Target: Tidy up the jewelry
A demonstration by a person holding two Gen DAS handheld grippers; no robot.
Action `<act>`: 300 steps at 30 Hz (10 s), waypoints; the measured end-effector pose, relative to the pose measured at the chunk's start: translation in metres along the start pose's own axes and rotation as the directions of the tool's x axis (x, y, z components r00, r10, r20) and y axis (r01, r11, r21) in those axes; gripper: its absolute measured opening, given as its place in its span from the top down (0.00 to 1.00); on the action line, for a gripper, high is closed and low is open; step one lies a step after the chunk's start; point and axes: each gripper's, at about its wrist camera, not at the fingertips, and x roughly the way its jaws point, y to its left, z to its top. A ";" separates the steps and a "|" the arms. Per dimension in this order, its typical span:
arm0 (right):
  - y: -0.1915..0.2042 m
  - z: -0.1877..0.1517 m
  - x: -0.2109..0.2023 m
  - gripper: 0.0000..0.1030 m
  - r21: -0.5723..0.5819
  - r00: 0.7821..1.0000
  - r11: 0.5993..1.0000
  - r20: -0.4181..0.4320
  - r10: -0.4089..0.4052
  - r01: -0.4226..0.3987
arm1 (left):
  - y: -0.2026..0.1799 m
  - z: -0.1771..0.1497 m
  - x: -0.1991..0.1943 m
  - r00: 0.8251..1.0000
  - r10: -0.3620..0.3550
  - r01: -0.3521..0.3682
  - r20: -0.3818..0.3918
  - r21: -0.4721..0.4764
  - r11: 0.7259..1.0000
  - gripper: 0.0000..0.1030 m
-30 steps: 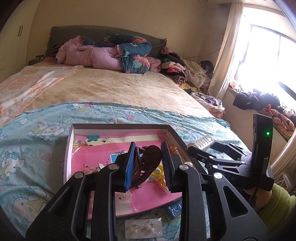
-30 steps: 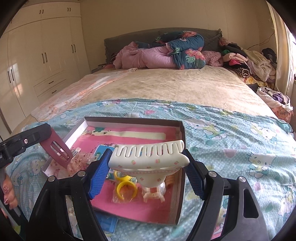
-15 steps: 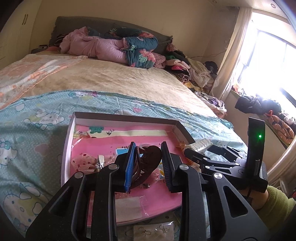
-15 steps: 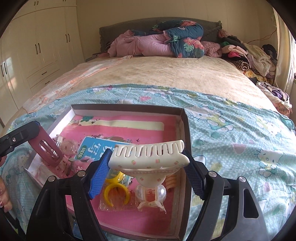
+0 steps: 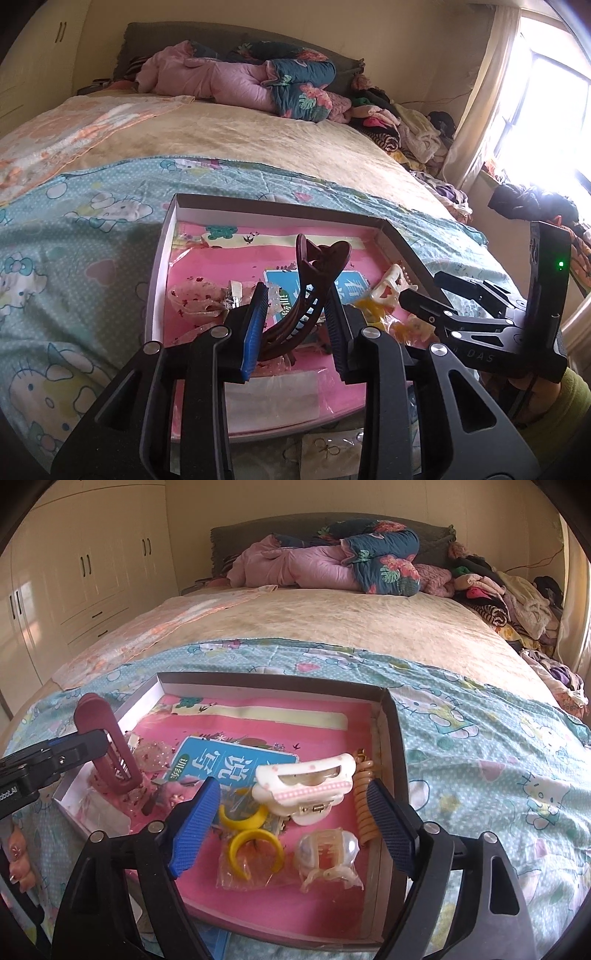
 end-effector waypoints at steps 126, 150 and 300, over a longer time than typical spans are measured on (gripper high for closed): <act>0.040 -0.066 -0.083 0.54 -0.017 0.976 0.976 -0.013 0.218 -0.218 | -0.020 -0.070 -0.055 0.995 0.067 -0.060 -0.072 0.091 0.994 0.43; 0.025 -0.025 -0.062 0.54 0.000 0.986 0.987 0.048 0.158 -0.158 | 0.004 -0.024 -0.046 0.992 0.123 -0.123 0.004 0.024 0.992 0.43; 0.056 -0.156 -0.183 0.06 0.060 0.873 0.982 0.452 -0.185 0.177 | -0.053 -0.128 -0.135 0.933 0.228 -0.264 0.278 0.101 0.959 0.11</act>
